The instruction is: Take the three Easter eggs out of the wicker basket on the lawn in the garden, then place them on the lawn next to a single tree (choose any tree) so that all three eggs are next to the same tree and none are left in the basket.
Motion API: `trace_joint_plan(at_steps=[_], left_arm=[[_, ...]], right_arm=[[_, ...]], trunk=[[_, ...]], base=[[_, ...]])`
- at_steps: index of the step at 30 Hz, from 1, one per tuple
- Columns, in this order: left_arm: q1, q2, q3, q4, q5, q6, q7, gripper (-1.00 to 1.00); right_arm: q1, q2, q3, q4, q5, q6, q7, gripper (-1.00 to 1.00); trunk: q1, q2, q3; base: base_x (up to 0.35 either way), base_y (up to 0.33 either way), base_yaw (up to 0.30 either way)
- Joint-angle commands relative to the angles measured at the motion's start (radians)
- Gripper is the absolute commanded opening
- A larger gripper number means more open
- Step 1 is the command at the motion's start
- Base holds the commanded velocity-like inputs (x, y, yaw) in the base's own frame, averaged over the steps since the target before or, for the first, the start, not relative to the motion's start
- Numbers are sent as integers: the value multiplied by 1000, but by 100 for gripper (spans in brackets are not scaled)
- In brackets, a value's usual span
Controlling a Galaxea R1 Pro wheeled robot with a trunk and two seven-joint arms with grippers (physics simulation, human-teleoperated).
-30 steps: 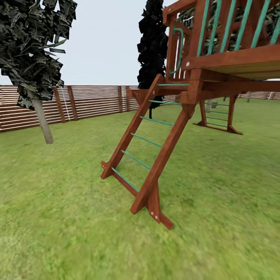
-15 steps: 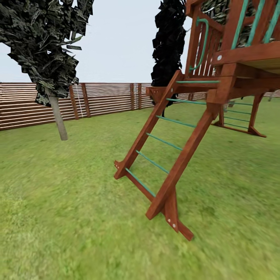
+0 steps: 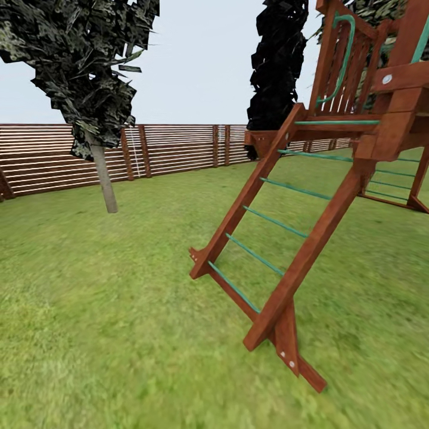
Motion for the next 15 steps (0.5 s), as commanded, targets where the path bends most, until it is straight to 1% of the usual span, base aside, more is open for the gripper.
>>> trace_joint_plan(at_steps=[1,10,15], left_arm=[[0,0,2,-1,-3,-1,2,100],[0,2,5,0,-1,-1,2,100],[0,3,7,1,1,-1,2,100]], right_arm=[[-1,0,0,1,2,-3,-1,100],[-1,4,2,4,1,-1,1,100],[-1,3,5,36,1,-1,1,100]], trunk=[[1,-1,-1],[1,-1,-1],[1,-1,-1]], base=[[290,216,7],[296,207,1],[311,173,0]])
